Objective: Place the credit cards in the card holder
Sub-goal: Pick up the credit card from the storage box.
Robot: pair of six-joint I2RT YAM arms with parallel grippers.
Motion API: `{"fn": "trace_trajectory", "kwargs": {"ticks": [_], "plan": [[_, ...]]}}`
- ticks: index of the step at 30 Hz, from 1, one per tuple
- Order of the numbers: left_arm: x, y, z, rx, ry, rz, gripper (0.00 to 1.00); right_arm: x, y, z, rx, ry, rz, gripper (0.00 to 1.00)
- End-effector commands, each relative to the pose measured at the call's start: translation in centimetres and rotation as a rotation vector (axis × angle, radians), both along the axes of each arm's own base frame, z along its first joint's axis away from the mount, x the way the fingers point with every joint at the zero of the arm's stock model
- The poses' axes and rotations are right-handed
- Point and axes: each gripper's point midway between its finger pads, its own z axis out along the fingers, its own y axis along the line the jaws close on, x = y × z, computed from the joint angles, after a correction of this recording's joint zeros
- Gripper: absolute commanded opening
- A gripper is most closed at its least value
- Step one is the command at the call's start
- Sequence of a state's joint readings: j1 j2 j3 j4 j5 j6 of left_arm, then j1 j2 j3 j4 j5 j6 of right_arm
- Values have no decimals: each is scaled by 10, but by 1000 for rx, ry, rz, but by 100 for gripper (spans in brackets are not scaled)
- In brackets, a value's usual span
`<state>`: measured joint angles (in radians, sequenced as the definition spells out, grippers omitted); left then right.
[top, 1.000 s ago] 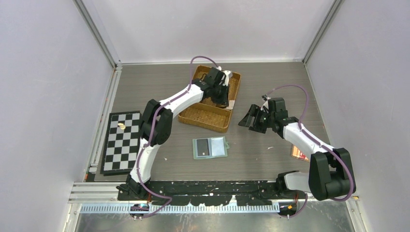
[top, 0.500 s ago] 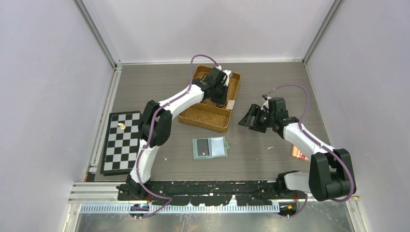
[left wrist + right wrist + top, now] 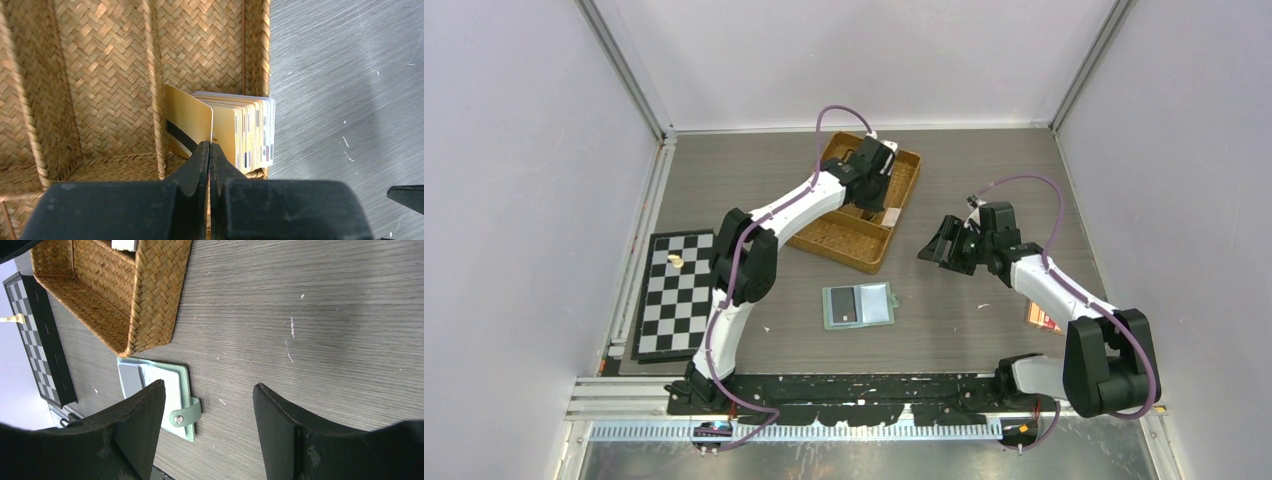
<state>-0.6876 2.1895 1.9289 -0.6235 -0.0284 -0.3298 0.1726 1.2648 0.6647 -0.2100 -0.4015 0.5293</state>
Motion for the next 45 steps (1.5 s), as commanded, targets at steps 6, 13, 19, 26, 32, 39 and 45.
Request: {"fn": "trace_trajectory", "kwargs": {"ticks": [6, 13, 19, 26, 32, 39, 45], "plan": [[8, 40, 0, 198, -40, 49, 7, 7, -2, 13, 14, -67, -20, 69], [12, 51, -3, 276, -50, 50, 15, 7, -1, 14, 19, -70, -18, 69], [11, 47, -5, 256, -42, 34, 18, 8, 0, 15, 22, -73, -18, 69], [11, 40, 6, 194, -56, 42, 14, 8, 0, 18, 25, -81, -21, 69], [6, 35, 33, 96, -77, 21, 4, 9, 0, 28, 34, -105, -22, 69], [-7, 30, 70, -37, -134, -48, 0, 13, 3, 50, 50, -160, -14, 69], [-25, 28, 92, -147, -140, -132, 0, 15, 4, 59, 54, -187, 6, 69]]}}
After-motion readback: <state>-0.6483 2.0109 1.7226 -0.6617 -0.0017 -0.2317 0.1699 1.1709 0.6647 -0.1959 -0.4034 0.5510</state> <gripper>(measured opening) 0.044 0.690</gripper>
